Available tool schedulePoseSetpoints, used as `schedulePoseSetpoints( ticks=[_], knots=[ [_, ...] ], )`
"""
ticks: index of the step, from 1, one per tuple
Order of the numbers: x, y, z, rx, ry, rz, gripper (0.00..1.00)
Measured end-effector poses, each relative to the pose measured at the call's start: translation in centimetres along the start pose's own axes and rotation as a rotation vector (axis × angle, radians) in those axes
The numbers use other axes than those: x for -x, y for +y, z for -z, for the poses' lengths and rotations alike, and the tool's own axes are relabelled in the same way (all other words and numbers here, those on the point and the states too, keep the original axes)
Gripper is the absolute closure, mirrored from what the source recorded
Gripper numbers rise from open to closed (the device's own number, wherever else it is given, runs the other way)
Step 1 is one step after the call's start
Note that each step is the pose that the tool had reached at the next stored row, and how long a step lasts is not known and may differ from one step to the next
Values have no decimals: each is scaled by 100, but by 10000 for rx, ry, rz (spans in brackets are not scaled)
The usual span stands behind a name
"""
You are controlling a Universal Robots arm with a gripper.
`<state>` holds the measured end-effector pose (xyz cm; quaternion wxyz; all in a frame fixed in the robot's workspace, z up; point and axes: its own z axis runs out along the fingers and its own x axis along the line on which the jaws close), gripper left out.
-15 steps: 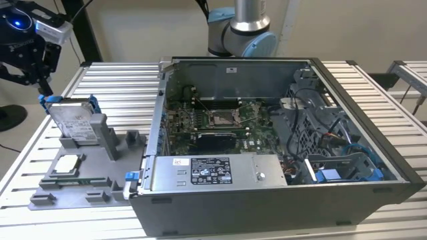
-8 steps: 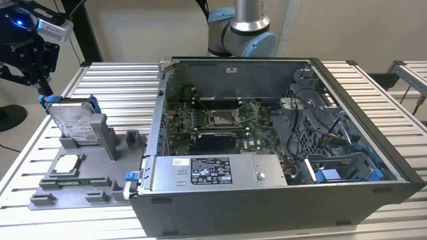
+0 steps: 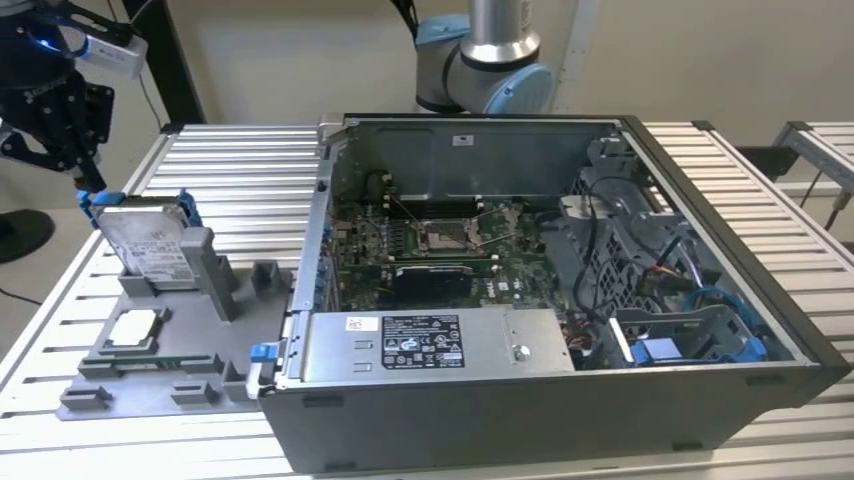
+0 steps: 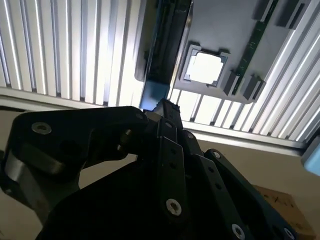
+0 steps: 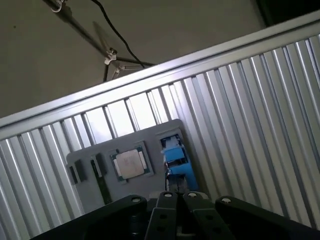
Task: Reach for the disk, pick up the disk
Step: 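Pick up the disk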
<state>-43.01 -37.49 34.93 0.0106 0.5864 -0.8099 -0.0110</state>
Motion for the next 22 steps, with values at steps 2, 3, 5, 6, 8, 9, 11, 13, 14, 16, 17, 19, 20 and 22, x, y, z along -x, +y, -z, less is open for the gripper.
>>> schedulePoseSetpoints(
  ticks=[2,3,5,6,8,9,11,13,14,16,17,19,20,22],
  knots=[
    [0,0,0,-2,11,296,100],
    [0,0,0,-3,15,441,100],
    [0,0,0,-5,23,685,100],
    [0,0,0,-5,24,719,100],
    [0,0,0,-6,24,721,100],
    [0,0,0,-6,24,722,100],
    [2,0,0,-7,27,776,100],
    [3,-2,-3,-13,31,947,100],
    [3,-2,-4,-28,31,1049,100],
    [3,-4,-10,-67,27,1235,100],
    [3,-4,-15,-82,25,1336,100],
    [5,-8,-24,-98,25,1537,100],
    [7,-12,-27,-98,27,1618,100],
    [12,-31,-33,-99,31,1752,100]
  ],
)
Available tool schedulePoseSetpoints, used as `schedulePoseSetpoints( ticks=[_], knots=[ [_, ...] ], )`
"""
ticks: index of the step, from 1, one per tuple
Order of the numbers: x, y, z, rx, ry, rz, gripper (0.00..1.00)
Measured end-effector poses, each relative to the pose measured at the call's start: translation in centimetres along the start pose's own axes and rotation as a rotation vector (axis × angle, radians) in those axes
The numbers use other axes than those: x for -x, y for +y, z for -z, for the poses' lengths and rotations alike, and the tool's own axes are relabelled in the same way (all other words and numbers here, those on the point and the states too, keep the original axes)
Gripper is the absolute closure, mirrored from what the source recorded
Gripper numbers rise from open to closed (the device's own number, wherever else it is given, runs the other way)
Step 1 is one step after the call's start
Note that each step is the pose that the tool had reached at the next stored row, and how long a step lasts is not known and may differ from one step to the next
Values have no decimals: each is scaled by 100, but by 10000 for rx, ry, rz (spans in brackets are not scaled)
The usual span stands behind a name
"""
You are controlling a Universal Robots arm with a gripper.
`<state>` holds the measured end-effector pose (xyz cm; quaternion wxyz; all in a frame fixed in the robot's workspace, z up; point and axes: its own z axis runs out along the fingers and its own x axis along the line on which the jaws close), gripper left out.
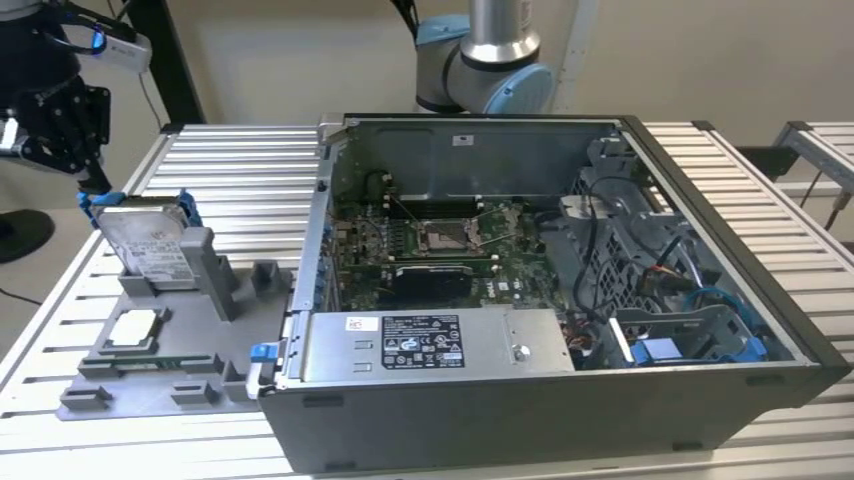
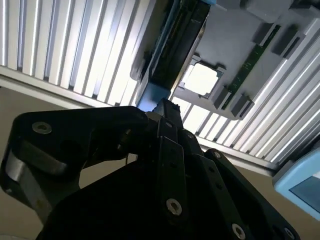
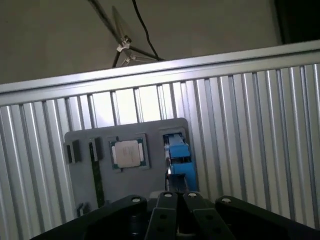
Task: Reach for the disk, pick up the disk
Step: 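Pick up the disk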
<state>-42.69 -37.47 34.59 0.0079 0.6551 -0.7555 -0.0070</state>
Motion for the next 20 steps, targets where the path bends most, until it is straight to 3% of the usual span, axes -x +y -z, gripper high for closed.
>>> schedulePoseSetpoints(
  ticks=[5,6,14,20],
  knots=[
    [6,-41,-2,0,3,166,100],
    [6,-43,-2,0,3,167,0],
    [8,-50,-16,-1,3,169,0],
    [31,-47,-117,0,4,221,0]
  ],
)
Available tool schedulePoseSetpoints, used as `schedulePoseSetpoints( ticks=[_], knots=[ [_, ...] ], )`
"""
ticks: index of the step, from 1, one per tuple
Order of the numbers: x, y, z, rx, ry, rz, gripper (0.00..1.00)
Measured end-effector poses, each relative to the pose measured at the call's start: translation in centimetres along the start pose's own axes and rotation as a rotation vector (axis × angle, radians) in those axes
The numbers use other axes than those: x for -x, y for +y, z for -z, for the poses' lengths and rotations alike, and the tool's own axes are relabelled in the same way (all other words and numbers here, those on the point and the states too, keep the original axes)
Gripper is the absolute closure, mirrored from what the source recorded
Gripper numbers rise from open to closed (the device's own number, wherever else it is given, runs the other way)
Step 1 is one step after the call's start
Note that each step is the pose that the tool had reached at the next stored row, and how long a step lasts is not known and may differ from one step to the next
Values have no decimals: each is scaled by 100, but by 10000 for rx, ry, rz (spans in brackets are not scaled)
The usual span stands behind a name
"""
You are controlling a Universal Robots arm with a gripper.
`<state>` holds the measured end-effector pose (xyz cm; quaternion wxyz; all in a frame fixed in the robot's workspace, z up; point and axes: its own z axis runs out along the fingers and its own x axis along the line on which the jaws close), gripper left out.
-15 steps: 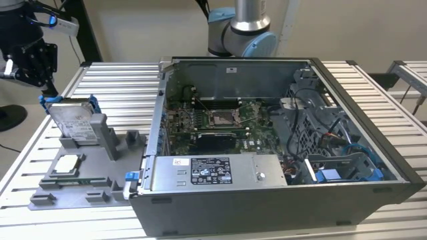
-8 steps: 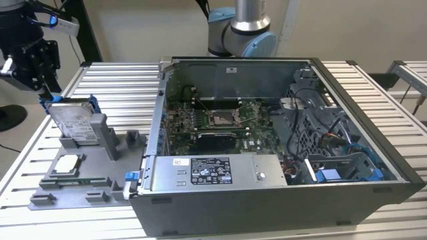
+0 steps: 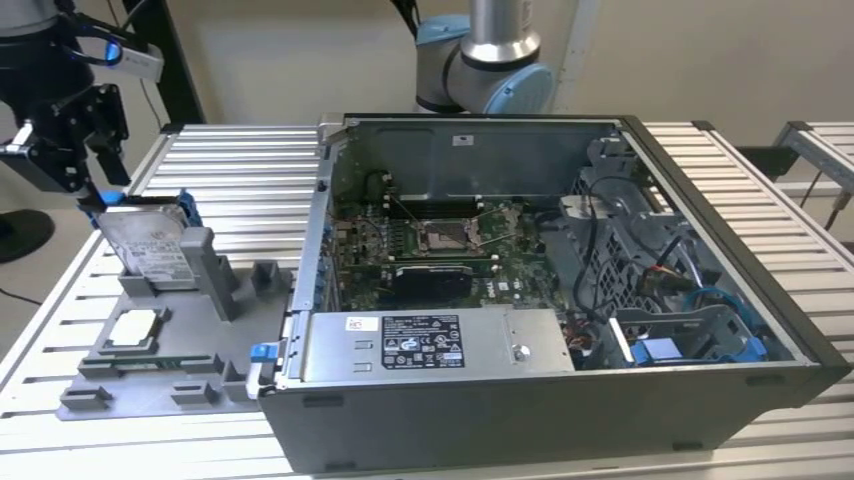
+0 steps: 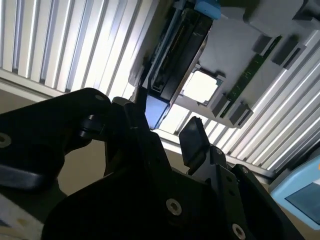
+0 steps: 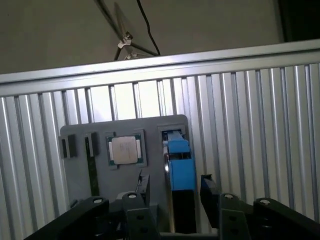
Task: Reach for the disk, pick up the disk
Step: 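Pick up the disk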
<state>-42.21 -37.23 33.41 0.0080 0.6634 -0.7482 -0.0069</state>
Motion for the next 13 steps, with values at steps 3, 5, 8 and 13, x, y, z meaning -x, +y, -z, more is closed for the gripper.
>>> schedulePoseSetpoints(
  ticks=[3,5,8,13],
  knots=[
    [2,-1,-31,0,2,96,0],
    [3,0,-37,2,4,117,0],
    [3,0,-38,1,4,119,0],
    [32,2,-98,-2,13,119,0]
  ],
)
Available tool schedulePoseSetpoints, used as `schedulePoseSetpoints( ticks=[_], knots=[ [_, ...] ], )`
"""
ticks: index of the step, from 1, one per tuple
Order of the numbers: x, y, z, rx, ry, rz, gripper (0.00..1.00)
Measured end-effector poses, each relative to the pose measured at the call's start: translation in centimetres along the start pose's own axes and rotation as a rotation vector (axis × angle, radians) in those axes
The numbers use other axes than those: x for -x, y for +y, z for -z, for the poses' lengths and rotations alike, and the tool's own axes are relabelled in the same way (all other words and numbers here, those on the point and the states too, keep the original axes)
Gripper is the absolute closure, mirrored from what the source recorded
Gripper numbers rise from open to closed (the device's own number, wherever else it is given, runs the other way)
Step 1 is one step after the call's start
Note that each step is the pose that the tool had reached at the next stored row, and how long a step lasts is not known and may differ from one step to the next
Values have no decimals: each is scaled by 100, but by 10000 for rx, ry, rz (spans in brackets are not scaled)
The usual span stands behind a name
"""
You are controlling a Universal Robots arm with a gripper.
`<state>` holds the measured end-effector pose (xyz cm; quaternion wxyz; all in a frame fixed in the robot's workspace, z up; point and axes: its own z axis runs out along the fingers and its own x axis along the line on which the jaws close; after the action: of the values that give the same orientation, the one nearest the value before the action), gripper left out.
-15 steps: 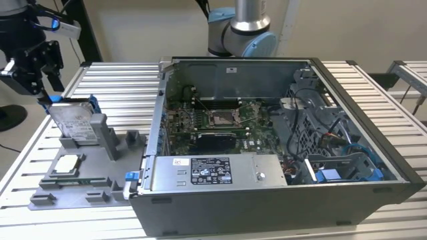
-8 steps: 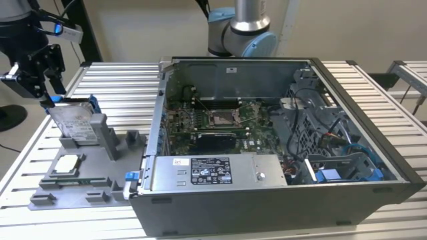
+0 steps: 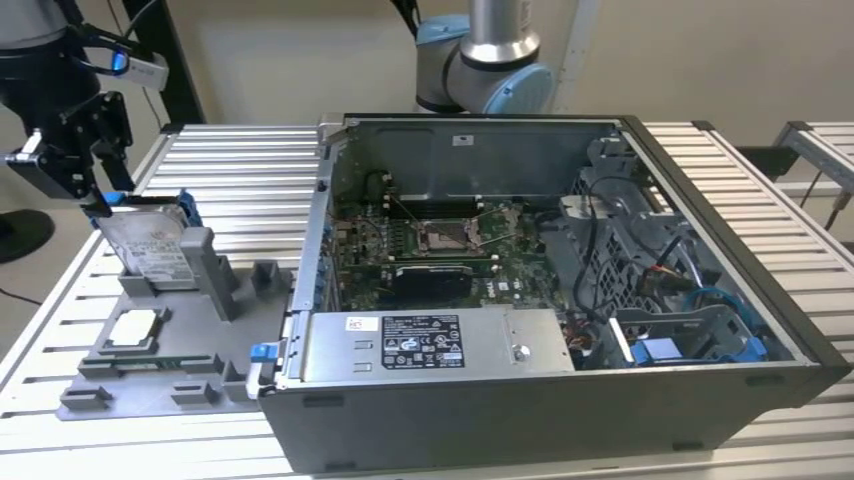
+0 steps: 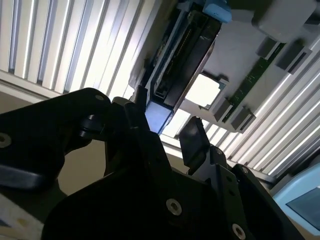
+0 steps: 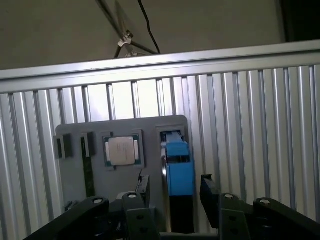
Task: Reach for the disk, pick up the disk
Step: 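Pick up the disk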
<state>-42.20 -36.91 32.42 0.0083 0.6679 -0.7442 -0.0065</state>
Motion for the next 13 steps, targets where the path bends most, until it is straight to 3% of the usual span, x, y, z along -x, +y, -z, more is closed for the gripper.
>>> schedulePoseSetpoints(
  ticks=[13],
  knots=[
    [48,0,-234,0,14,0,0]
  ],
)
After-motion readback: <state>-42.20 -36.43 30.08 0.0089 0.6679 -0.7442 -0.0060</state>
